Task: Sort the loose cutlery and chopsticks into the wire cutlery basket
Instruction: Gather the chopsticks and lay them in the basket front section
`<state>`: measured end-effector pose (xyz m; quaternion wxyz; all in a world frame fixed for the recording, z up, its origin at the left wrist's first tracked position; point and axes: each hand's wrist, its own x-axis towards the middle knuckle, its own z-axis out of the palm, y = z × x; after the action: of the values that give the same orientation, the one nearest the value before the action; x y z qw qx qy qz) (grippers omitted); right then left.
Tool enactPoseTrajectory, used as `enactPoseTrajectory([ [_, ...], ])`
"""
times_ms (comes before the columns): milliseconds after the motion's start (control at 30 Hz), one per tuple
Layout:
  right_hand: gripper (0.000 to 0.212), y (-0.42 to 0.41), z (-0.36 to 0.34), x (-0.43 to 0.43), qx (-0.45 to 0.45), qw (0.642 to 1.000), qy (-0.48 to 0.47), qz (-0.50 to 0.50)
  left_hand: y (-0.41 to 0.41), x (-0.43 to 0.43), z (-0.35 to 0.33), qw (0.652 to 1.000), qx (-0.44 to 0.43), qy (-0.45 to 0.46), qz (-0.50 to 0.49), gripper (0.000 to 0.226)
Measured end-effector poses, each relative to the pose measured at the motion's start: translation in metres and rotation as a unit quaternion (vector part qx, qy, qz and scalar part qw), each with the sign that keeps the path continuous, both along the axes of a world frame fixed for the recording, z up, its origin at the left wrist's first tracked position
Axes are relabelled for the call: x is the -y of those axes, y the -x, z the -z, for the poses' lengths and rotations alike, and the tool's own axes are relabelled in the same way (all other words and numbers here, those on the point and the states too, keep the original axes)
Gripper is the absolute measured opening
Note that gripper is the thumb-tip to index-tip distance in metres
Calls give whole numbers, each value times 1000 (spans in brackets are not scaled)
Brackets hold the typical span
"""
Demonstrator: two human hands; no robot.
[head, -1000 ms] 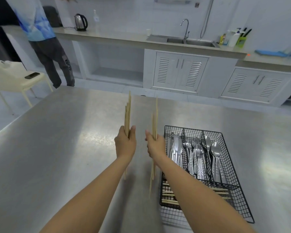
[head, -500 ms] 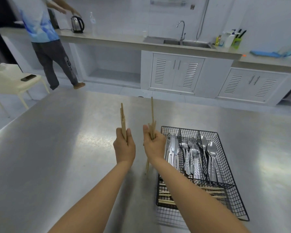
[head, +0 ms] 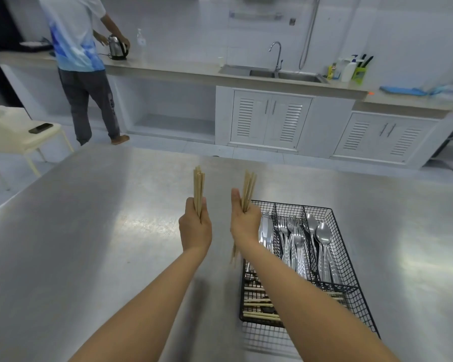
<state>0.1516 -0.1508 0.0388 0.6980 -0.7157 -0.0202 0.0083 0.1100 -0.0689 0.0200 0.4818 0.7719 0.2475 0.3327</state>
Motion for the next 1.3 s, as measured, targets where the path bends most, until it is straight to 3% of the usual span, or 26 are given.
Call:
enactPoseTrajectory([
  [67, 53, -8, -19, 14, 15, 1000, -13, -19, -5, 5, -10, 1000, 11, 3, 24, 34],
  [133, 50, -15, -39, 36, 37, 994, 8, -100, -9, 11, -22, 998, 26, -3, 58, 38],
  [200, 42, -19, -57, 66, 40, 967, 132, -213, -16, 16, -30, 995, 26, -17, 98, 39],
  [300, 24, -16, -61, 115, 0, 856, 378, -352, -29, 21, -38, 990, 8, -11, 142, 38],
  [367, 18, -8, -42, 142, -24, 780, 476, -405, -38, 25, -40, 988, -1, 9, 153, 38],
  [500, 11, 16, 3, 162, -65, 717, 543, -433, -49, 47, -39, 976, -27, 14, 214, 36],
  [633, 17, 26, 14, 140, 33, 654, 620, -432, -46, 58, -42, 969, -30, -19, 244, 37],
  [700, 32, 28, 14, 122, 48, 641, 635, -429, -45, 52, -44, 967, -31, -33, 250, 37],
  [800, 36, 37, 12, 113, 56, 627, 640, -441, -42, 52, -45, 958, -48, -29, 281, 33],
  [867, 37, 35, 17, 150, 60, 649, 624, -430, -44, 94, -47, 934, -80, -2, 349, 27],
  [900, 38, 33, 21, 188, 54, 682, 598, -418, -46, 134, -50, 917, -103, 17, 384, 24],
  [1000, 37, 24, 21, 211, 22, 775, 507, -378, -42, 148, -57, 902, -136, 47, 407, 18],
  [1067, 32, 16, 14, 228, 9, 830, 453, -325, -41, 146, -55, 873, -182, 31, 450, 16],
  [1167, 22, -1, 8, 260, -31, 898, 389, -205, -34, 152, -41, 781, -300, -58, 545, 16],
  [1300, 30, -17, 13, 292, -54, 928, 353, -103, -21, 162, -16, 623, -454, -109, 628, 20],
])
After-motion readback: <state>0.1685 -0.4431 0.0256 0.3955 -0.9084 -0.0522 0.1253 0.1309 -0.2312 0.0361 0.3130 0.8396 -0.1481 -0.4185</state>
